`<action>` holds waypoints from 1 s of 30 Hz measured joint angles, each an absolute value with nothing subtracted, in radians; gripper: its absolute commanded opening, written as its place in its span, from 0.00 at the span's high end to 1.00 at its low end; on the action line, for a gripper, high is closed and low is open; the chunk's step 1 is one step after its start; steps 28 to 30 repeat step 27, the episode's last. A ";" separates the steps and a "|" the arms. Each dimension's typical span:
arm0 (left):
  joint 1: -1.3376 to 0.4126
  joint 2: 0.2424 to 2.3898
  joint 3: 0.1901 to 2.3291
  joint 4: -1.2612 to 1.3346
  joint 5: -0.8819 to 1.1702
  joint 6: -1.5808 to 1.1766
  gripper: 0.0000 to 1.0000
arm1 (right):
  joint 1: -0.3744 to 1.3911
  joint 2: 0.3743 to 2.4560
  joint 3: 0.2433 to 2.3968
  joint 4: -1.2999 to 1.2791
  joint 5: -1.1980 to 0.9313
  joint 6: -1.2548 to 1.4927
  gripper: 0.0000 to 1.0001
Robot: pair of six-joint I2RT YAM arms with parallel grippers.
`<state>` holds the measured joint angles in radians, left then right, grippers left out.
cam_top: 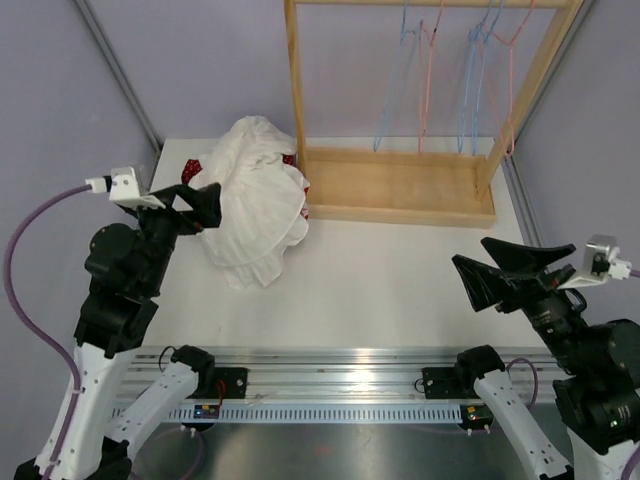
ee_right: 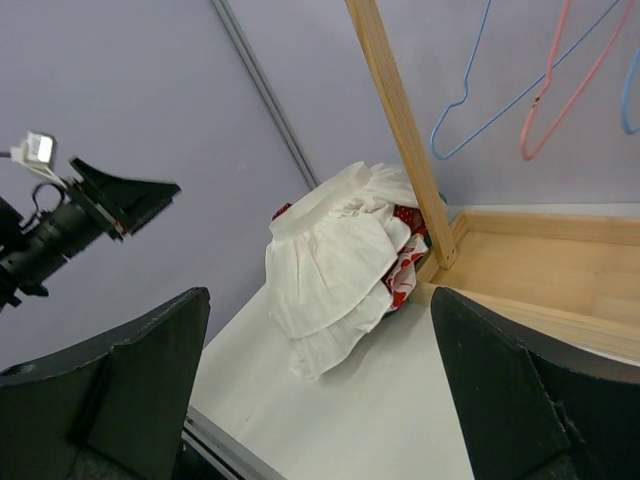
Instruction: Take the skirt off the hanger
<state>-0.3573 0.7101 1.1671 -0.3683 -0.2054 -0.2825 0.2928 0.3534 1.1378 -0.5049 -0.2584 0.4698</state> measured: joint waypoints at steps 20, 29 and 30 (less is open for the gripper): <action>-0.360 0.355 0.784 -0.689 -0.249 -0.318 0.01 | 0.293 0.205 1.052 -0.701 -0.128 0.471 0.01; -0.360 0.434 0.784 -0.720 -0.236 -0.313 0.01 | 0.293 0.212 1.022 -0.693 -0.125 0.459 0.00; -0.360 0.434 0.784 -0.720 -0.236 -0.313 0.01 | 0.293 0.212 1.022 -0.693 -0.125 0.459 0.00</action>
